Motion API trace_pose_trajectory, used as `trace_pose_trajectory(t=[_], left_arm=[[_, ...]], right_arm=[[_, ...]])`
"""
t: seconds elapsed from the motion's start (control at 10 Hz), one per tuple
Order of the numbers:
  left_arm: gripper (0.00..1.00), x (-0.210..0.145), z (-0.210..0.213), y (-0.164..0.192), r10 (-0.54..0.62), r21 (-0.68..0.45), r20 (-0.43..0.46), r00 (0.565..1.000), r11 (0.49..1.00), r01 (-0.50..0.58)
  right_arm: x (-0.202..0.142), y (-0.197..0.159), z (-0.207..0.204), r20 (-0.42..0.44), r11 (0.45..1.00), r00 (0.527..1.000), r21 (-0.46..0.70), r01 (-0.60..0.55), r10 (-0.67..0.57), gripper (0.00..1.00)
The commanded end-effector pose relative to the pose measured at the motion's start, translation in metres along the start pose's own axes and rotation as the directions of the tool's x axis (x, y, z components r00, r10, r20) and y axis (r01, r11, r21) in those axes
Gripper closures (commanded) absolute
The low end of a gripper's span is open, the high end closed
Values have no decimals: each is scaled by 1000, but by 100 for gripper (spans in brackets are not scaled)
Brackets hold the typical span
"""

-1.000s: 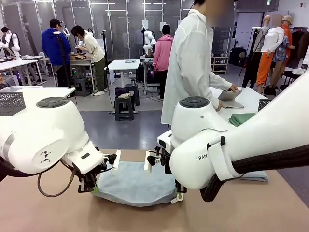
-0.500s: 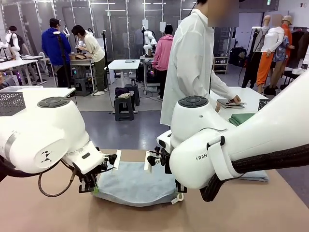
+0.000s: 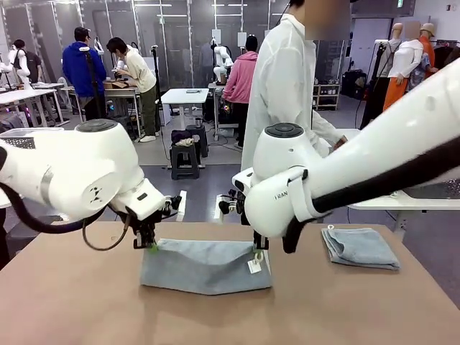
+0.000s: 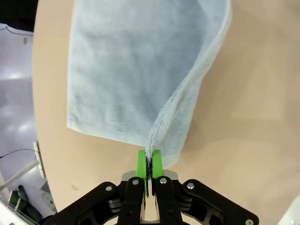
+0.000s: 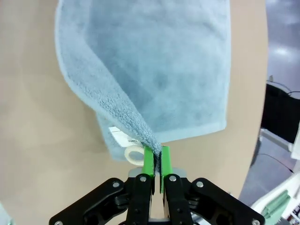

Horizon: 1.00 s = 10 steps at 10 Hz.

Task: Fold the towels and place them in the basket.
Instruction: When a person lays out a Towel with hook on the table, fold it in half twice.

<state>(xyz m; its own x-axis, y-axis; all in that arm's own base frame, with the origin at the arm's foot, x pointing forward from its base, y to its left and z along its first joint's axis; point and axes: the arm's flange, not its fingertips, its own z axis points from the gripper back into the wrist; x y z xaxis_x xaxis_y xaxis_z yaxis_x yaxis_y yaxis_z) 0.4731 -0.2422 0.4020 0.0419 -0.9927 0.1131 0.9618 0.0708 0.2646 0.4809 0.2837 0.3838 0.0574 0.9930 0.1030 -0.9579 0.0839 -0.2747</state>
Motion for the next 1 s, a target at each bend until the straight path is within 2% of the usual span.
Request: trace_pose_trajectory(t=[0.0,0.2,0.6,0.9], left_arm=[[94,11,-10,26,26,-19,-61,998,999,-27],[94,14,-18,50,46,-11,-75,996,999,-47],[94,11,-34,83,119,-28,-96,988,992,-122],[94,5,-50,107,163,-28,-121,979,986,-167]], right_arm=[[13,-28,-18,-15,999,999,16,-37,37,93],[18,-55,-30,-39,999,999,2,-34,34,93],[8,-85,-38,-89,998,995,26,50,-47,93],[-6,-100,-52,-77,997,994,8,79,-78,93]])
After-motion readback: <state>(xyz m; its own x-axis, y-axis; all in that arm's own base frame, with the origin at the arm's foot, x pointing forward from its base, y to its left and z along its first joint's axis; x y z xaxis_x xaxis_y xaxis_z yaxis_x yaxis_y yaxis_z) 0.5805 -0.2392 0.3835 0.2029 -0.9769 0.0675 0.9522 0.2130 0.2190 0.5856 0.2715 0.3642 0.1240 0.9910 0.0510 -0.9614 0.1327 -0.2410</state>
